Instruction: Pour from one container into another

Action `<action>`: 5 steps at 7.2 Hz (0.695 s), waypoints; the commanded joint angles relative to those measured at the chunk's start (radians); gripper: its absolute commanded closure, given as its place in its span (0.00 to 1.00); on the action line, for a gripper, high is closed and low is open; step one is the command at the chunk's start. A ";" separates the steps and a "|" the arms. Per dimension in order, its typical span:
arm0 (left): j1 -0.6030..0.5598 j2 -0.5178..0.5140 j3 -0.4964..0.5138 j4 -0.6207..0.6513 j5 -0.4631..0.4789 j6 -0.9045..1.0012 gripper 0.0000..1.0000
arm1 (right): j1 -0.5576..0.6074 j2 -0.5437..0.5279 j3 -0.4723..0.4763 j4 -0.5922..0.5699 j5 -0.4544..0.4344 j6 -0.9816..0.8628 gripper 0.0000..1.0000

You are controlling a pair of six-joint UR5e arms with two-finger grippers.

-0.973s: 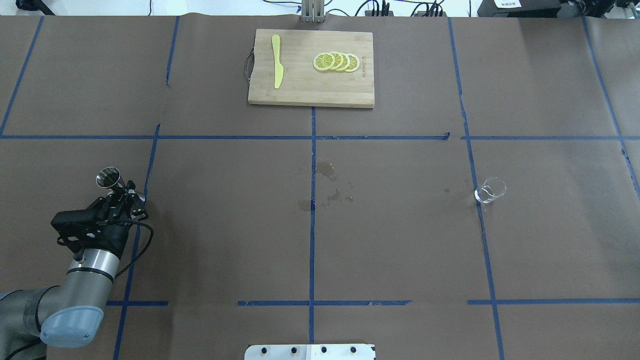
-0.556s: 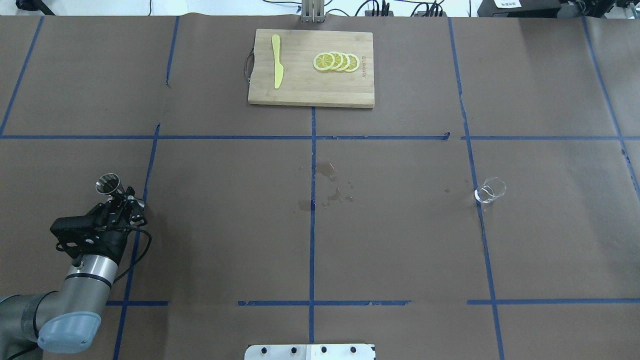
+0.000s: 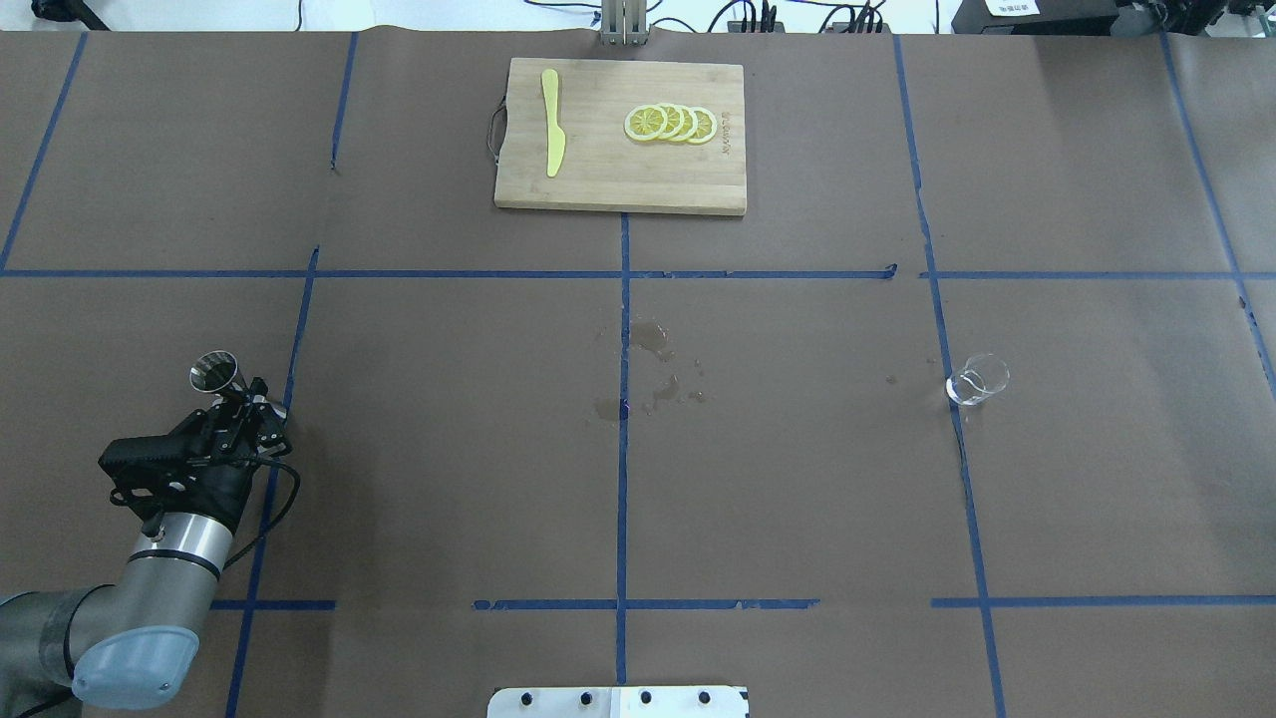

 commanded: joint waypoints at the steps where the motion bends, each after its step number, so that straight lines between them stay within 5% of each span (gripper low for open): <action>1: 0.004 0.000 0.004 0.000 0.002 0.000 1.00 | 0.000 -0.005 0.002 0.002 0.000 -0.001 0.00; 4: 0.004 0.000 0.005 -0.002 0.008 0.000 1.00 | 0.000 -0.005 0.000 0.000 0.000 -0.001 0.00; 5: 0.004 0.000 0.005 -0.002 0.008 0.000 0.93 | 0.000 -0.005 0.002 0.002 0.000 -0.001 0.00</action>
